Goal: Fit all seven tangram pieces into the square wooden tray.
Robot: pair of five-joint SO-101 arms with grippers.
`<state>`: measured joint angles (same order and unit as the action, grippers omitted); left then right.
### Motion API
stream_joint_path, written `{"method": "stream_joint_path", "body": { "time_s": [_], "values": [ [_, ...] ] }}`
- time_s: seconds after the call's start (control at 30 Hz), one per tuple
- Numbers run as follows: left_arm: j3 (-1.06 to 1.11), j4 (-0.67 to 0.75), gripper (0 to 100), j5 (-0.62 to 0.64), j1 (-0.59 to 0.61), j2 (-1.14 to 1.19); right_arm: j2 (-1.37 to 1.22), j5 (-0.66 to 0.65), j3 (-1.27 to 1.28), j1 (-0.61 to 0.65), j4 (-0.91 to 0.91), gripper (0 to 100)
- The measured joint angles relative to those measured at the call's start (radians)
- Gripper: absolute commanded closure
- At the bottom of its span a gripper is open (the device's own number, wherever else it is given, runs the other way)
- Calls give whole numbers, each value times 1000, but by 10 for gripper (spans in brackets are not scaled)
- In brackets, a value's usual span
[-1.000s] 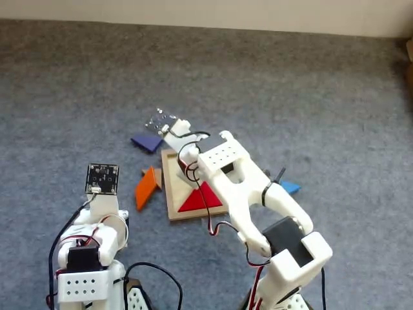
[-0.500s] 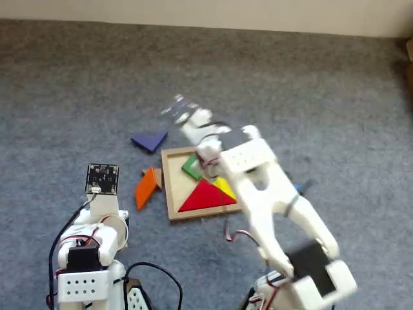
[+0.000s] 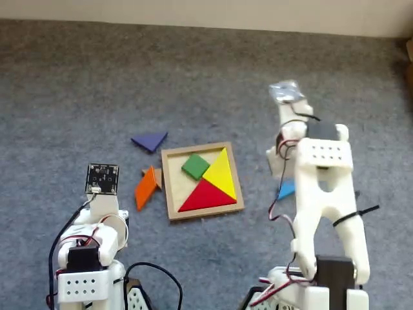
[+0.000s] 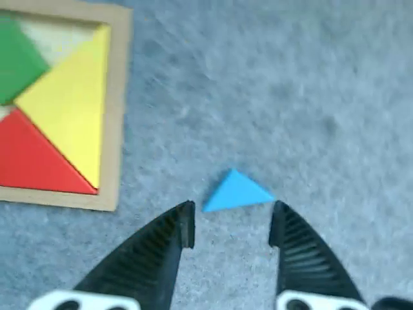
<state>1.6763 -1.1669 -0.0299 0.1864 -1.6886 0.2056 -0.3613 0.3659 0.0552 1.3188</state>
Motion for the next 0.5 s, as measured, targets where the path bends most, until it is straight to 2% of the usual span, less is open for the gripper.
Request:
{"method": "stream_joint_path", "body": {
  "time_s": [0.07, 0.3, 0.5],
  "values": [
    [0, 0, 995, 0, 0, 0, -43, 78, 0, -6, 0, 783],
    [0, 0, 995, 0, 0, 0, -216, 494, 0, -5, -106, 783],
    [0, 0, 995, 0, 0, 0, -292, 651, 0, 0, -170, 779]
  ]
}}
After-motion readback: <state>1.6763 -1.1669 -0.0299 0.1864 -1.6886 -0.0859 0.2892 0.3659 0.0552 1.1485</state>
